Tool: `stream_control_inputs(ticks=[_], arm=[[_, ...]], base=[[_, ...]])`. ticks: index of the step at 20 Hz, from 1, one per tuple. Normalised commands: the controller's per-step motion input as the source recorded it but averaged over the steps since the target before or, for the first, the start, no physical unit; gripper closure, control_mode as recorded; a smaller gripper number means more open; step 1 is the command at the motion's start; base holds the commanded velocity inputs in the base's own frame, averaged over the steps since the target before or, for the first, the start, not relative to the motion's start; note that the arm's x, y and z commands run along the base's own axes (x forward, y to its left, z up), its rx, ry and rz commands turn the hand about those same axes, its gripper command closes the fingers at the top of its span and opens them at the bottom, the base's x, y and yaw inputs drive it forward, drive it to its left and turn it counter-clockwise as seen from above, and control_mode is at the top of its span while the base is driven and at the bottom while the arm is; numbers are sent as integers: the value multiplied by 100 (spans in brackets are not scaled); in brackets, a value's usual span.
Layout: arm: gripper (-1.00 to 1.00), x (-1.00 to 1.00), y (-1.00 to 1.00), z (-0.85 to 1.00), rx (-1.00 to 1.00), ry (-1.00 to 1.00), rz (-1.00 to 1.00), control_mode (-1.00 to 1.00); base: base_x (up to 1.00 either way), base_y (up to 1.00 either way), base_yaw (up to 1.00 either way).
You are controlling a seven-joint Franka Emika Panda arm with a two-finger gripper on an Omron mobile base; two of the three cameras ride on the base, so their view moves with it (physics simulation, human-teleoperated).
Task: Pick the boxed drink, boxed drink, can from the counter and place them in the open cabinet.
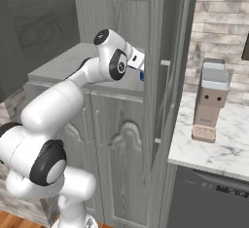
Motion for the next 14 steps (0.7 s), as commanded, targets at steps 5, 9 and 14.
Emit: stream_control_inputs(ticks=[5, 9, 14], arm=[[-100, -45, 3, 6, 0, 0, 0, -100], [-100, -47, 16, 5, 0, 0, 0, -100], [-100, -45, 26, 9, 0, 0, 0, -100]], base=[[0, 0, 0], [0, 0, 0], [0, 0, 0]])
